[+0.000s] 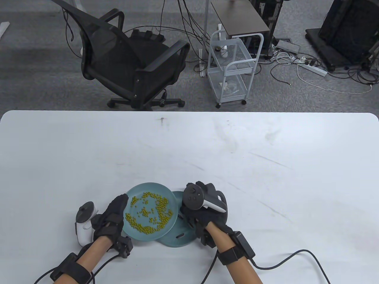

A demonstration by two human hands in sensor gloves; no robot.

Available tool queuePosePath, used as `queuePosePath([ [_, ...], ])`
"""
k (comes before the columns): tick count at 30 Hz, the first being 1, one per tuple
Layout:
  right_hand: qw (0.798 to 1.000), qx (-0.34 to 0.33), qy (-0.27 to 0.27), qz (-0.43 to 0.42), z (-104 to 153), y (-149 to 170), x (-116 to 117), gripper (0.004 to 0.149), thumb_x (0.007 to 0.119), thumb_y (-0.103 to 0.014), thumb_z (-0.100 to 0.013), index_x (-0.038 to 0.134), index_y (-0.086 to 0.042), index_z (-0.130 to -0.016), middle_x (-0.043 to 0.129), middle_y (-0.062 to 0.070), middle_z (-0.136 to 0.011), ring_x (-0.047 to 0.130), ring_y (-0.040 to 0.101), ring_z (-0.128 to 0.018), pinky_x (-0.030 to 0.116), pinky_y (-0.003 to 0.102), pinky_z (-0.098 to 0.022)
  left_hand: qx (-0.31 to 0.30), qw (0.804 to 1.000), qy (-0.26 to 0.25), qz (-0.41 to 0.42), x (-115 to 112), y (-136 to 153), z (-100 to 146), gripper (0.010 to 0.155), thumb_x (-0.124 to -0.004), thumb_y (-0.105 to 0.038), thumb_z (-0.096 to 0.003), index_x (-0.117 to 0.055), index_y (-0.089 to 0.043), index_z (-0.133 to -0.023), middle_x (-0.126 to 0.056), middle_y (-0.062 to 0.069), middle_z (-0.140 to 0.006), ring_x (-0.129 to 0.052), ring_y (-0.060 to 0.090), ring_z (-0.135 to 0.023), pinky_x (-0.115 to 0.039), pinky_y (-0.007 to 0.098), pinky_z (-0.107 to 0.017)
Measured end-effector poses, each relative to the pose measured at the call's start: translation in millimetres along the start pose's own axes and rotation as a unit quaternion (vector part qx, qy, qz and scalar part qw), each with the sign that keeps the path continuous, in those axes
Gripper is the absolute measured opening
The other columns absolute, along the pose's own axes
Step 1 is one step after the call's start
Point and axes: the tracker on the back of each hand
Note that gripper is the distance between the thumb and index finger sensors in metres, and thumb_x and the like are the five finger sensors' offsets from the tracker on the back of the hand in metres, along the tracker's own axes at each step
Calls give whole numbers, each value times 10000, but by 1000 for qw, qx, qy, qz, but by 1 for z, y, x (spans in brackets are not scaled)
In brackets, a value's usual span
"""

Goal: Pick sunflower seeds with hand pinch into plate

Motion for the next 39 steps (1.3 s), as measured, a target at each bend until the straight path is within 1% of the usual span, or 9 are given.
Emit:
queuePosePath([
  [5,1000,3,8,0,1,1,0,404,837,-210,-600,821,85,-875,385,411,-1124,277,711,-964,265,807,-634,-1,1000,2,0,0,0,0,512,-555,-544,-631,-561,-199,-1009,-900,50,-769,-1051,202,-414,-873,361,-355],
  [10,1000,6,12,-9,3,3,-2,403,835,-210,-600,823,85,-875,386,408,-1124,277,710,-964,263,806,-636,-6,1000,0,-8,0,-1,-1,516,-547,-518,-630,-592,-146,-985,-915,53,-761,-1064,197,-412,-880,366,-352],
  [14,1000,4,14,-12,2,3,-2,402,834,-213,-602,825,82,-874,386,408,-1125,278,710,-965,263,806,-636,-23,998,-26,-53,0,-5,2,517,-575,-503,-621,-662,-104,-938,-953,65,-717,-1070,206,-382,-881,376,-330],
  [16,1000,4,13,-12,1,3,-2,401,831,-216,-603,826,78,-875,386,407,-1125,278,709,-965,265,805,-635,-28,996,-21,-87,-1,-9,1,511,-572,-502,-617,-692,-98,-905,-966,42,-679,-1068,190,-359,-882,369,-315],
  [20,1000,7,12,-16,1,5,-1,399,828,-219,-606,826,75,-876,386,408,-1126,280,709,-966,259,807,-636,-32,990,-43,-128,-4,-14,3,496,-573,-522,-602,-766,-124,-827,-995,-19,-569,-1056,169,-273,-882,360,-259],
  [25,999,15,15,-28,2,10,-3,397,828,-216,-606,829,76,-873,385,407,-1126,272,709,-964,256,807,-637,-27,985,-69,-156,1,-16,2,486,-589,-534,-596,-777,-142,-814,-991,-6,-532,-1032,147,-217,-871,341,-217],
  [31,999,20,18,-37,3,13,-4,398,826,-215,-606,828,78,-875,386,408,-1126,280,710,-965,263,805,-638,-10,990,-109,-93,28,-17,2,490,-569,-512,-612,-700,-126,-883,-956,35,-629,-1034,143,-287,-869,340,-266],
  [33,999,22,17,-36,3,13,-4,397,826,-216,-606,828,77,-875,388,406,-1126,278,708,-966,263,805,-638,-1,989,-132,-69,41,-18,4,489,-565,-498,-615,-666,-118,-908,-940,51,-676,-1031,134,-310,-869,337,-279],
  [39,999,23,14,-34,4,13,-4,398,824,-217,-607,827,76,-877,387,407,-1126,282,708,-966,265,804,-638,27,980,-190,-56,64,-20,6,502,-549,-447,-614,-528,-106,-982,-864,85,-830,-1026,142,-374,-864,338,-324],
])
Point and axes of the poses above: the tracker on the back of each hand, its own y axis roughly to the little-finger side, its own z axis roughly from the fingertips to the wrist, x = y × z
